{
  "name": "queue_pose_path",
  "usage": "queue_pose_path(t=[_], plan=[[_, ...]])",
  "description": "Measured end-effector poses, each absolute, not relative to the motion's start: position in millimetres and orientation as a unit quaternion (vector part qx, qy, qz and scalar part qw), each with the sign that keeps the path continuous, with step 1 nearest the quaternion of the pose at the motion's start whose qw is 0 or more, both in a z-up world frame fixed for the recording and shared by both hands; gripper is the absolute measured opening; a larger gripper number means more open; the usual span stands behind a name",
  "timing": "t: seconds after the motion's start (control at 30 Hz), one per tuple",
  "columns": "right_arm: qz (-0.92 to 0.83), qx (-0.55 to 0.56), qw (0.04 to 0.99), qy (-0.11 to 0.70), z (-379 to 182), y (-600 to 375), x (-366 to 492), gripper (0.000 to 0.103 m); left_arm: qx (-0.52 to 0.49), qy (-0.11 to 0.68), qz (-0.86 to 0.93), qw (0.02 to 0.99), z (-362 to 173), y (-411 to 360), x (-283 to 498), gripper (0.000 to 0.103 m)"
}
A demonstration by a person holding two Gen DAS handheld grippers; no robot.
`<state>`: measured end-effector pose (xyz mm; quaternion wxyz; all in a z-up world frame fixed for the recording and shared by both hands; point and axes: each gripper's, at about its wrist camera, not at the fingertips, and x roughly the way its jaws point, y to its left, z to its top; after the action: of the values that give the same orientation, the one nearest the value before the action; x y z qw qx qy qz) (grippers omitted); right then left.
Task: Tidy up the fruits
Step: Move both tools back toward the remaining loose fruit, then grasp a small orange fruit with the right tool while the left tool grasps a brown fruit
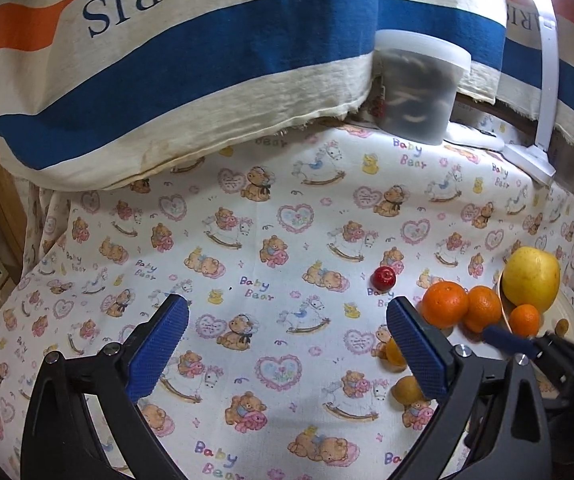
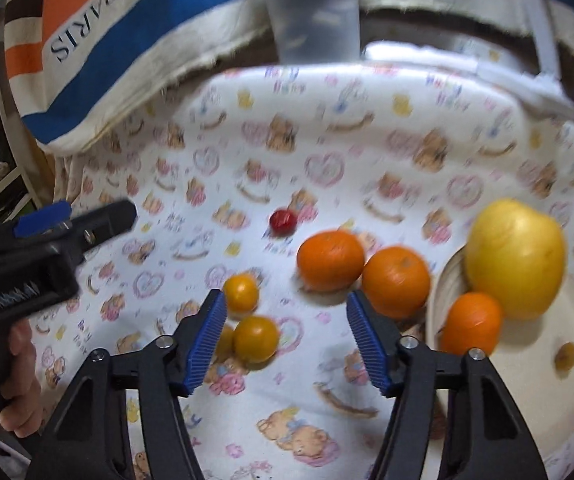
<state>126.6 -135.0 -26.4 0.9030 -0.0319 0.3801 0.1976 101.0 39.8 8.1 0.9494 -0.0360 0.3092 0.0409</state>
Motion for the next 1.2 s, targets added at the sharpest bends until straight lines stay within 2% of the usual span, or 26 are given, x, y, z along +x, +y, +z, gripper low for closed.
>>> queue_pose_path(t=[0.1, 0.17, 0.47, 0.73, 0.93, 1.13, 1.2], plan=[[0.209, -0.024, 0.893, 0.398, -34.3, -134.2, 129.0, 0.062, -0.041, 0.308, 0.04, 0.95, 9.3, 41.2, 100.1, 0.099], [0.213, -0.026, 0.887, 0.41, -38.6, -131.6, 130.4, 0.053, -0.044, 0.307, 0.04, 0.95, 9.4, 41.3, 99.9, 0.099], [0.228, -0.043, 0.881, 0.413, -42.1, -121.6, 122.0, 0.031, -0.037, 0.309, 0.039, 0.95, 4.8, 38.0, 102.6, 0.099], [0.236, -0.043, 0.87, 0.432, -47.4, -120.4, 124.5, 0.029, 0.0, 0.304, 0.049, 0.951, 0.8, 27.5, 103.3, 0.099], [0.201, -0.032, 0.887, 0.415, -41.5, -132.6, 124.7, 0.029, -0.018, 0.321, 0.027, 0.947, -3.6, 27.7, 105.0, 0.099], [0.13, -0.025, 0.922, 0.365, -21.8, -161.2, 126.9, 0.029, -0.029, 0.338, -0.014, 0.941, -9.7, 14.9, 102.0, 0.081], [0.128, -0.004, 0.922, 0.367, -17.3, -171.1, 129.5, 0.029, -0.035, 0.353, -0.032, 0.934, -12.4, 9.9, 101.9, 0.07]])
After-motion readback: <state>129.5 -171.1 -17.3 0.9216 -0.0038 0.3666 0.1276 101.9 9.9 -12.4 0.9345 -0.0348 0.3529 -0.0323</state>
